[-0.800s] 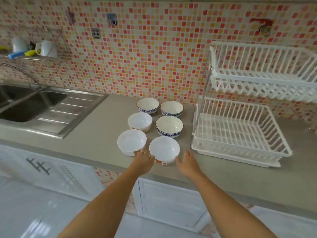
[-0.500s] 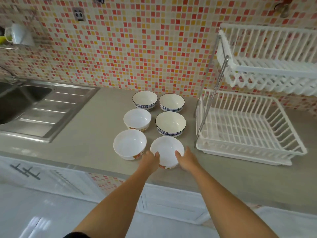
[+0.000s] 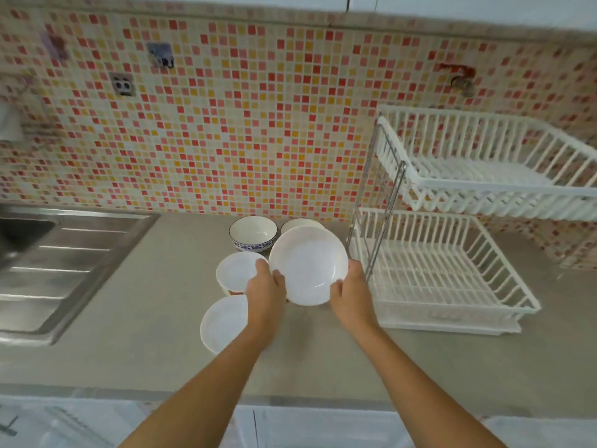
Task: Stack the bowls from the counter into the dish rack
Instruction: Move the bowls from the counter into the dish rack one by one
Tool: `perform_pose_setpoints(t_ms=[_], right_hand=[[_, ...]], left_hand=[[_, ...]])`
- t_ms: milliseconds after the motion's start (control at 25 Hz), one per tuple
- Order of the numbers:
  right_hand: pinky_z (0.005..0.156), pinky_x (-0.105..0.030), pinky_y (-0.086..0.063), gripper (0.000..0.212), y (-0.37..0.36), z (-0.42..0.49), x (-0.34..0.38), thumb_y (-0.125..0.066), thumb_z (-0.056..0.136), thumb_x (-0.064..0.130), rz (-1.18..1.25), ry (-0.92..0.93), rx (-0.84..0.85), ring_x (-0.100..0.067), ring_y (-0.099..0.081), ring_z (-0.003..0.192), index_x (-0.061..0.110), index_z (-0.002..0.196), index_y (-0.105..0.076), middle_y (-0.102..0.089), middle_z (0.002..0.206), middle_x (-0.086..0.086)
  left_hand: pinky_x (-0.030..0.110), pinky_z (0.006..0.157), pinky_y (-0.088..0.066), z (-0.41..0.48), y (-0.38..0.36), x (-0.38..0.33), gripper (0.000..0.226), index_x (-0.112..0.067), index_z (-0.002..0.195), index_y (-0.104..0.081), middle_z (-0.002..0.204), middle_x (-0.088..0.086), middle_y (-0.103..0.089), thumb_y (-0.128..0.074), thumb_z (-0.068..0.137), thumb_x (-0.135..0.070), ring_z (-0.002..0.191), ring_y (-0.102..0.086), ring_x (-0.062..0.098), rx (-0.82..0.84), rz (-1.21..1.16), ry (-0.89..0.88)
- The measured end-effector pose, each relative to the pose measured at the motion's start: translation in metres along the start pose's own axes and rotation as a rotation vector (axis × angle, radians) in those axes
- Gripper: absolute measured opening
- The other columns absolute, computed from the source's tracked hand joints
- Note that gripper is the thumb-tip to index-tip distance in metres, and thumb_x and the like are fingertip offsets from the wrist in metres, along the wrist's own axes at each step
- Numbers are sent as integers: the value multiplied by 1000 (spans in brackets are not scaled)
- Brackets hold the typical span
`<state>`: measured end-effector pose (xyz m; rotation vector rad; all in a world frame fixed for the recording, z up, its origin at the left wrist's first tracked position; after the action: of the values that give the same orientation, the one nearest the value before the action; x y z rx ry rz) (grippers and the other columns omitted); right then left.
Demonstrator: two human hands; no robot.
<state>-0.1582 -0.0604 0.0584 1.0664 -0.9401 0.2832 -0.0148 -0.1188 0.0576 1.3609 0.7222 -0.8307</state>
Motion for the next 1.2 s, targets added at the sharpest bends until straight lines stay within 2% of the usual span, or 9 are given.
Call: perform_pose_setpoints(t_ms=[200,320,440,520,640,840,960,1040,1200], right_hand=[[68,-36,-56,34,89,14,81,-52,91,14,147,282,-142,-21,-62,86,22,118,-32,-50,104,7],[55,-23,-51,51,147,26,109,-41,97,11,81,419,-263,-13,-56,63,25,142,-23,-57,85,4],[58,-10,-38,66,203,34,118,-39,96,4,-46,585,-470,-8,-50,69,37,145,-9,-60,104,-5],[64,-22,-43,71,231,39,113,-40,94,-1,-151,662,-528,-17,-54,79,40,143,-9,-47,135,-12],[46,-30,-46,80,261,56,89,-50,86,-4,-446,812,-551,-32,-61,68,34,145,-11,-35,140,-17],[46,-31,-50,91,302,99,50,-63,81,2,-614,863,-473,-29,-62,70,32,143,-5,-26,138,-6],[77,-26,-51,64,323,121,26,-35,92,52,-475,858,-208,-20,-53,109,51,142,4,-12,150,9],[98,-26,-41,67,330,138,15,-26,86,69,-286,766,-33,-11,-33,131,49,143,4,-7,153,18],[99,-21,-40,78,336,176,2,-42,84,57,-133,590,208,-6,-31,132,32,149,-8,-18,149,18]], left_hand=[[11,45,-32,14,61,-95,16,-15,86,-39,66,-9,-47,-39,99,-24,58,-47,9,-146,-146,-345],[11,49,-43,15,70,-155,14,-20,93,-43,73,-13,-51,-39,99,-31,62,-52,8,-157,-187,-539],[16,69,-52,17,69,-211,44,-22,124,-44,108,-13,-59,-30,95,-52,82,-60,-4,-51,-179,-764],[26,95,-46,15,67,-236,63,-29,141,-32,138,-13,-49,-19,89,-62,109,-54,-5,5,-161,-898],[36,112,-25,12,50,-278,62,-34,150,-13,157,-7,-26,-15,92,-57,139,-34,11,74,-21,-1015],[32,95,-42,26,-1,-321,62,-32,148,-21,151,-2,-39,-23,91,-55,122,-52,20,291,119,-1067],[38,105,-41,37,-30,-329,62,-25,148,-27,149,0,-41,-29,92,-52,129,-46,19,246,70,-1048],[41,107,-40,42,-46,-334,62,-23,147,-29,150,1,-40,-32,92,-51,131,-44,19,216,98,-1024],[39,108,-39,62,-73,-334,64,-29,145,-29,152,-3,-31,-45,89,-54,133,-40,18,268,242,-967]])
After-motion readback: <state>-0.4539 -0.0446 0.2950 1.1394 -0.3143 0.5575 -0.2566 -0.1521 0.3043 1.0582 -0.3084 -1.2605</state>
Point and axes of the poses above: each hand's wrist, its own z-axis towards the middle knuckle, its own y-axis out of the back of the hand, x = y × z, the point moved 2 cm from there along z, towards the middle knuckle
